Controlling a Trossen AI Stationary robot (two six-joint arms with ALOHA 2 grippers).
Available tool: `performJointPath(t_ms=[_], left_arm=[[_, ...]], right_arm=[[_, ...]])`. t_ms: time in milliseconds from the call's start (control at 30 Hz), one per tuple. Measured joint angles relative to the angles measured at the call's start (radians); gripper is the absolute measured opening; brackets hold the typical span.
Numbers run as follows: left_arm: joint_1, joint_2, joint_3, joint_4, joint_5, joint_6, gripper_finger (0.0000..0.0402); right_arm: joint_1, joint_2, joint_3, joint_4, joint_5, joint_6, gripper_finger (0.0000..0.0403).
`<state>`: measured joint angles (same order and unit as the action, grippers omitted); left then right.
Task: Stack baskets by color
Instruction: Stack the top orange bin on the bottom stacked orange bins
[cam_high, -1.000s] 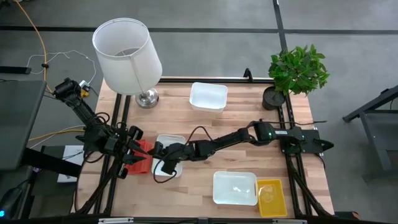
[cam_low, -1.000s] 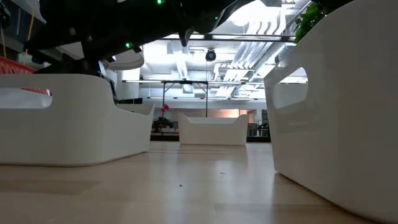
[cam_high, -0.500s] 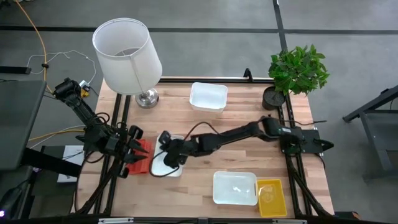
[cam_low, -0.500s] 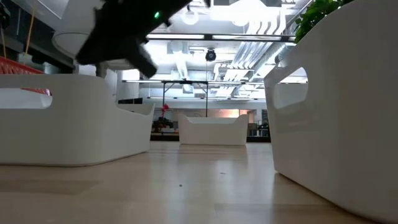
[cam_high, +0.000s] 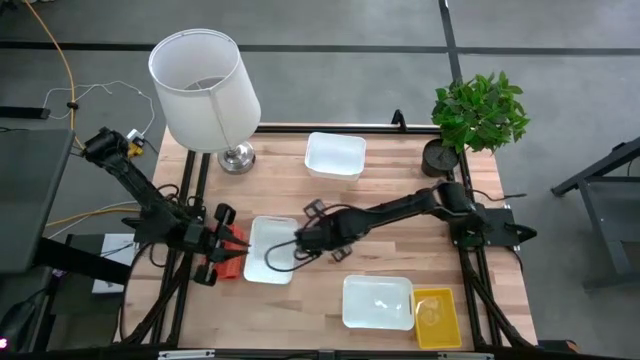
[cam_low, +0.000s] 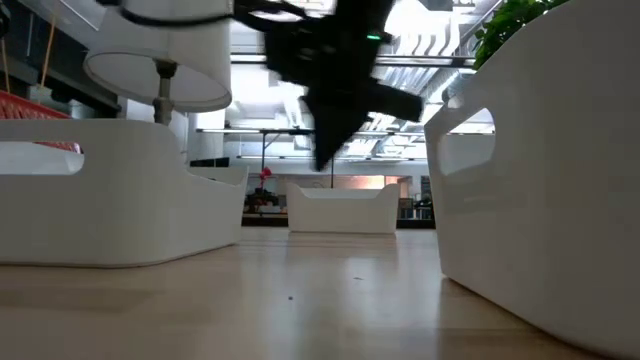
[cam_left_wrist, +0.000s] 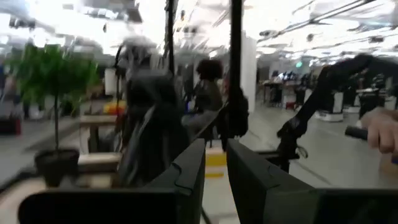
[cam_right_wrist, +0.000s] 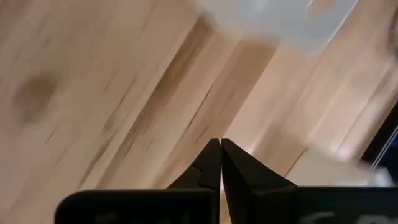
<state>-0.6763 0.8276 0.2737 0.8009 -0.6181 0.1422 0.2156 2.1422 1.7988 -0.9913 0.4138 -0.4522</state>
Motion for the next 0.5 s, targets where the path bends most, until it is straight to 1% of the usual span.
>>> performJointPath(t_ms=[67,100,167,233,300,400,500], left_arm=[[0.036,0.031,0.004,-0.025,-0.004,-0.052,0.0053],[0.062,0.045,0.015,-0.075,-0.006,-0.074,0.0050],[0.122,0.078,0.064,-0.228,-0.005,-0.139,0.0038],[0.186,0.111,0.141,-0.419,0.020,-0.234,0.0016],[0.240,0.151,0.233,-0.628,0.057,-0.339,0.0005],[0.283,0.202,0.368,-0.959,0.097,-0.453,0.0003],[0.306,0.239,0.517,-1.285,0.135,-0.602,0.0001]], right_arm=[[0.013,-0.070,-0.108,0.017,0.037,0.058,0.0000],[0.020,-0.111,-0.167,0.048,0.061,0.086,0.0000],[0.036,-0.204,-0.288,0.128,0.111,0.141,0.0000],[0.053,-0.299,-0.398,0.240,0.160,0.184,0.0000],[0.070,-0.393,-0.496,0.350,0.201,0.210,0.0000],[0.087,-0.511,-0.616,0.519,0.239,0.235,0.0000],[0.100,-0.595,-0.717,0.689,0.268,0.238,0.0000]])
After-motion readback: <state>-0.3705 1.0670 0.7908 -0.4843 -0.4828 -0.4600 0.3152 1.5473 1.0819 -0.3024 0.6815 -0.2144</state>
